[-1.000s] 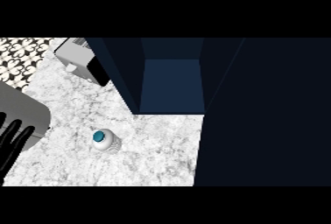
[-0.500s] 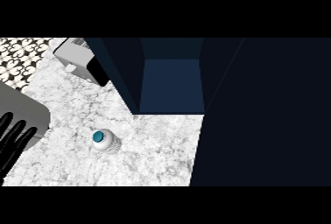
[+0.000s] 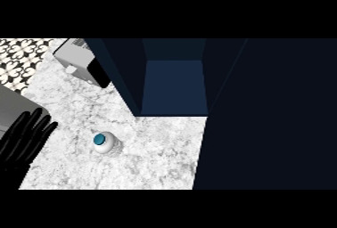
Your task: Pick up the bottled water, place it into the cabinet and close the cabinet
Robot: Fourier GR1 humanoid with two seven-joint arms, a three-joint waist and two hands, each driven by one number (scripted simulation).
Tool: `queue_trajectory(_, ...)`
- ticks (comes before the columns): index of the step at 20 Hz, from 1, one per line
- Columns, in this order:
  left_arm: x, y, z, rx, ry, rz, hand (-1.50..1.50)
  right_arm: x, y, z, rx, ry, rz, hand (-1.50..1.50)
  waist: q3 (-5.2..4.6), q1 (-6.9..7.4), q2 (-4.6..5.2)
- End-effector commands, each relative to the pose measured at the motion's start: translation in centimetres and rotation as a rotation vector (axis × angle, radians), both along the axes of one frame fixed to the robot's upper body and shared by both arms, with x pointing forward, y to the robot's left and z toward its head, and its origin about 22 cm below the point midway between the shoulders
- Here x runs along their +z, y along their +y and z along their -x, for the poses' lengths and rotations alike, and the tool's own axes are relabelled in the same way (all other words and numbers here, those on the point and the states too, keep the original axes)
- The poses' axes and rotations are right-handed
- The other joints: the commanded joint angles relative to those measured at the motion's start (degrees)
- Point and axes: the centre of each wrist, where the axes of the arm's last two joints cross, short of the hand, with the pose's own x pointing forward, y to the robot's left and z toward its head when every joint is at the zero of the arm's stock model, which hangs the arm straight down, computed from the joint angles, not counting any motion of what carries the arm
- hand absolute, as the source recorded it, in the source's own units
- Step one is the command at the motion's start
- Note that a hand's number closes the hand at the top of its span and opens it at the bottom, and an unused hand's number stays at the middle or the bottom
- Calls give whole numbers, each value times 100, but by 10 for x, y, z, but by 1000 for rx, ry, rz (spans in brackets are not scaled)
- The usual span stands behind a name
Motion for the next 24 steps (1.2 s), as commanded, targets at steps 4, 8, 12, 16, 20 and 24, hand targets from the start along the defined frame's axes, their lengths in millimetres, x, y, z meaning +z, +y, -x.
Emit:
queue_trajectory(4,-42,9,-29,29,60,-4,-150,14,0,15,-39,-62,42,-150,-2,-30,4)
queue_trajectory(8,-63,3,-34,37,107,-29,-150,14,9,12,-54,-52,36,-150,-2,-6,1)
queue_trajectory(12,-92,12,-43,41,152,-48,-150,22,-8,26,-34,-52,48,-150,-1,-36,2)
queue_trajectory(16,-132,14,-45,42,188,-66,-150,28,-7,26,-48,-43,28,-150,-5,-51,3)
queue_trajectory(20,-165,13,-35,32,220,-53,-150,9,-3,12,-53,-55,56,-150,0,-34,6)
queue_trajectory(24,-172,18,-62,35,212,-33,-150,23,-3,24,-46,-46,52,-150,-3,-55,4)
